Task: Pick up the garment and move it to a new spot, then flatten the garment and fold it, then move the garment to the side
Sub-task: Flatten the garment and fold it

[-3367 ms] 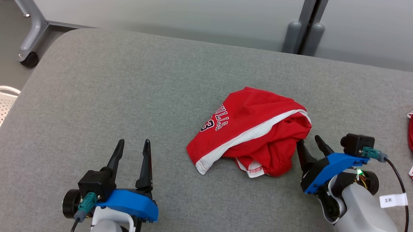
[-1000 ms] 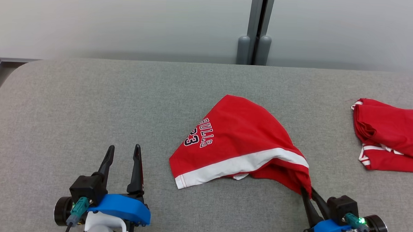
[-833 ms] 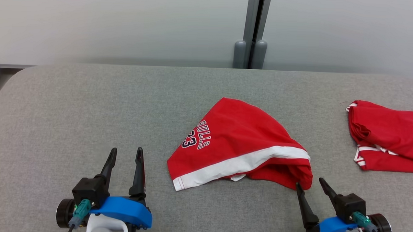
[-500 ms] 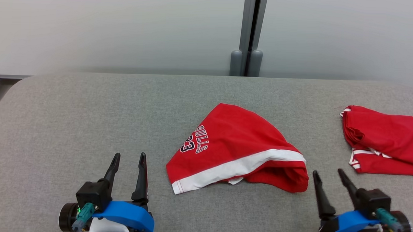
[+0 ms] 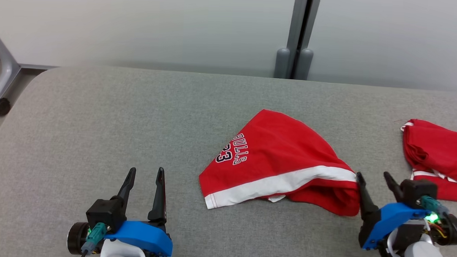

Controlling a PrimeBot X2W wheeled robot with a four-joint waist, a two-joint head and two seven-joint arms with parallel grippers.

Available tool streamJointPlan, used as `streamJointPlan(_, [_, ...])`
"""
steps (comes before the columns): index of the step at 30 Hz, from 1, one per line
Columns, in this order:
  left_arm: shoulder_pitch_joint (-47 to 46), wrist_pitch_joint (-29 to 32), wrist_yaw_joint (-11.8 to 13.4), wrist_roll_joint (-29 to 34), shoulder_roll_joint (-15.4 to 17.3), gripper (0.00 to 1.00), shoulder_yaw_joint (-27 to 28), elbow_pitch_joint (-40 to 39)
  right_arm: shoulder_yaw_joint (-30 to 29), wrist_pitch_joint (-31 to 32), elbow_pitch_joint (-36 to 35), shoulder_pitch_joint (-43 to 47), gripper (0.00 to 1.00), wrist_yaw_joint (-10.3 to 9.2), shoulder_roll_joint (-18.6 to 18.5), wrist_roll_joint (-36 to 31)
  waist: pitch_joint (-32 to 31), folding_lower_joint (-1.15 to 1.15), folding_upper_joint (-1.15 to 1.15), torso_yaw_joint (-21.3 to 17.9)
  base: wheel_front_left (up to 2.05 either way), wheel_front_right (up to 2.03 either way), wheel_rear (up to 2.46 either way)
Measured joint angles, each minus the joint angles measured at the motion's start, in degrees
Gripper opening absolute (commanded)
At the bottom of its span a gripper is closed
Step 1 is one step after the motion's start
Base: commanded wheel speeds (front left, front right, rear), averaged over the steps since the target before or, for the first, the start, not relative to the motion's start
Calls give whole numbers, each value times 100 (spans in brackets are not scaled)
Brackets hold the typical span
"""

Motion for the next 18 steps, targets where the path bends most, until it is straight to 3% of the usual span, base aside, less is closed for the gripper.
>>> streamJointPlan(18, [-98,-42,54,-15,42,100,59,-30,1448,-76,1641,-722,100,0,-14,386,216,0,0,92,0,0,0])
